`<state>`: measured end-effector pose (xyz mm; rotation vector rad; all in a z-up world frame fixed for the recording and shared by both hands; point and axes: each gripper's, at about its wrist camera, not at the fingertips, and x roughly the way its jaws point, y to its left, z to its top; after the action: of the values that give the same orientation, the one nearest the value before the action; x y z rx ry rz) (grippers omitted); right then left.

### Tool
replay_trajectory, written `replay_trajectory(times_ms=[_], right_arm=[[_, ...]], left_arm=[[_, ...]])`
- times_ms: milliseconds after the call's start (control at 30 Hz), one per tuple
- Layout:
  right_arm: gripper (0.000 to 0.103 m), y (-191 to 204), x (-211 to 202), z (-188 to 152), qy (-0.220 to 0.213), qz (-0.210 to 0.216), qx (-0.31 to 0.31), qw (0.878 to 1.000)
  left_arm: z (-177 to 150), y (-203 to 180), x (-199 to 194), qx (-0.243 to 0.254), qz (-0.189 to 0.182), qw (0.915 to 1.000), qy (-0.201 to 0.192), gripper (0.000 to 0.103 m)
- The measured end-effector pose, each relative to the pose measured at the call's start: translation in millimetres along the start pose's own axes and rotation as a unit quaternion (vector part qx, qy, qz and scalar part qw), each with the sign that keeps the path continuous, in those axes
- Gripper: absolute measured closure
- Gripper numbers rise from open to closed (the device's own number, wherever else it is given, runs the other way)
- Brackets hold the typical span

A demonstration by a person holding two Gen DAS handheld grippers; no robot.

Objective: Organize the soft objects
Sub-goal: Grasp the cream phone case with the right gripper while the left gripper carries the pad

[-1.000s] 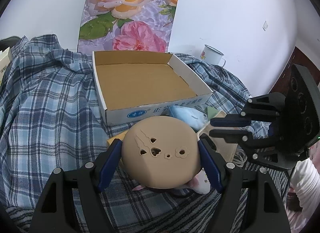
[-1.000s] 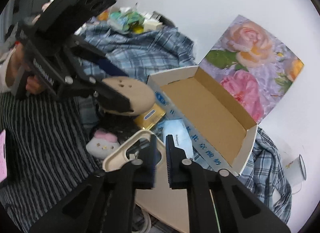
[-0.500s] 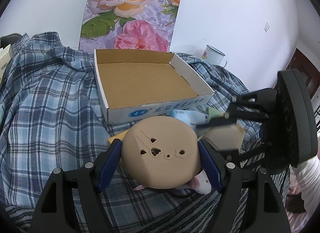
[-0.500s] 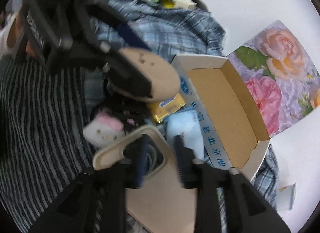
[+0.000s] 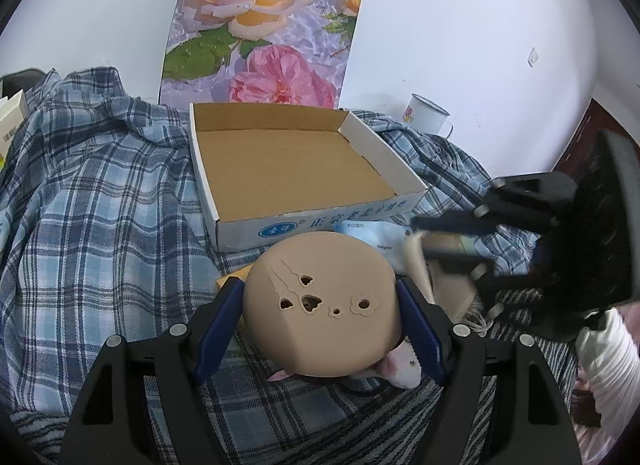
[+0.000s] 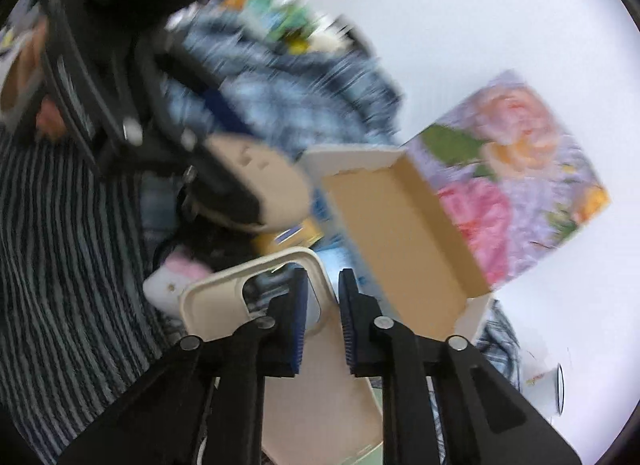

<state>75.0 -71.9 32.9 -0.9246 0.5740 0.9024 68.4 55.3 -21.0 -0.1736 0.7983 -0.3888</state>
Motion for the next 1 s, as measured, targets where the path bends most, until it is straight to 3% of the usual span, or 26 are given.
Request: replay_trajectory(times_ms=[233,433,633,1000], right_arm=[[0.099,-25,-54,-8,-0.107,-0.075,0.096,0.987],[0.1,-32,-64,-9,-0.121,-0.093,0.111,0.982],[0.101,-55,-88,-5,-0.16,-0.124,0.143,0.969],[0.101,-121,-114,25,-0.231,-0.161,0.224,0.933]], left_arm=[[7,-11,-26,0.026,-0.008,0.9976,-0.064,0.025],[16,-11,-38,0.022,-0.001,0.9963,-0.083,0.025],[41,-13,-64,0.02,0.007,0.9924,-0.121,0.025],[113,-30,-84,0.042,0.086,0.9752,-0.2,0.025]])
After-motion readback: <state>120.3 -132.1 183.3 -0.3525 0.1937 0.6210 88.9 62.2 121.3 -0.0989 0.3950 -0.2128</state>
